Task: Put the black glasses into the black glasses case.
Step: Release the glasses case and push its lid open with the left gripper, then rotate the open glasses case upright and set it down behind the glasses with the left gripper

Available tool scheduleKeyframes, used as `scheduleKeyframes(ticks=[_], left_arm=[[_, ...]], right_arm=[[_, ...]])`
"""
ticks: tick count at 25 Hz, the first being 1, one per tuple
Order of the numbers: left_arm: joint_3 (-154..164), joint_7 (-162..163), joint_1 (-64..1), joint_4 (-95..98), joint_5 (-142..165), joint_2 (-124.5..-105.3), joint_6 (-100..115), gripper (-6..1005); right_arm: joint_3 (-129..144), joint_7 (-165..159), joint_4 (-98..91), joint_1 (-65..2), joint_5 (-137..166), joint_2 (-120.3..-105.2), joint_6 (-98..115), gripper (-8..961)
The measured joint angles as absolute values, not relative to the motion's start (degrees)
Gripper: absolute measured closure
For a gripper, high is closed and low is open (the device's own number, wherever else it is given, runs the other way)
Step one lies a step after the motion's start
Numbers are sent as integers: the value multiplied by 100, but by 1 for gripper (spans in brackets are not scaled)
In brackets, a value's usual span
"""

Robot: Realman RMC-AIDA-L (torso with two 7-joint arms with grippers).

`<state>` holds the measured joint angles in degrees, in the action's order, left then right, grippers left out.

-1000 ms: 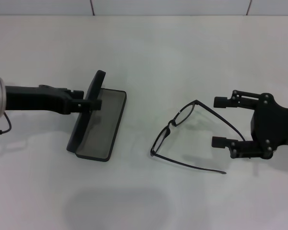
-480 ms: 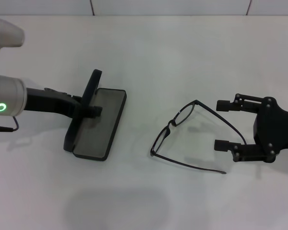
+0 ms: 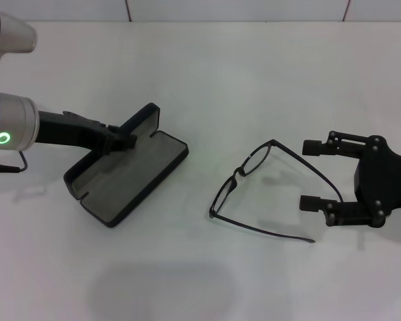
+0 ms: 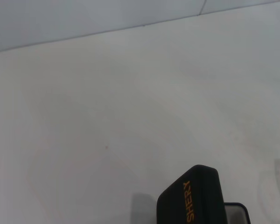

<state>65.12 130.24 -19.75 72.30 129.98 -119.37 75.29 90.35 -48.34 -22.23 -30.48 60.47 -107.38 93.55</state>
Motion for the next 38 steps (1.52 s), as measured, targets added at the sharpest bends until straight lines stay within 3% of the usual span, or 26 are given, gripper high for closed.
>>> scheduleKeyframes(ticks=[2,5,10,25,38], left_arm=[[6511,12918,-1994,7232,13005,-11935,7529,486],[6512,12729,-2037,7232,12975,-11938,7424,674],[6543,11725,-2285,7100,12520,-11958,6985,792],[7005,8345,-4601,4769,12457,-11974,6523,775],[7914,8212,-4715,4579,12231,-11997,5652,718]], right_arm=[[9035,-4833,-2224,-3049,6047,-10733,9361,170],[9035,-4833,-2224,-3050,6047,-10731,9361,170],[9036,-4794,-2224,-3026,6047,-10731,9390,171],[9035,-4395,-2210,-2510,6053,-10813,9513,172],[9026,-4245,-2166,-2398,6051,-10854,9519,172]])
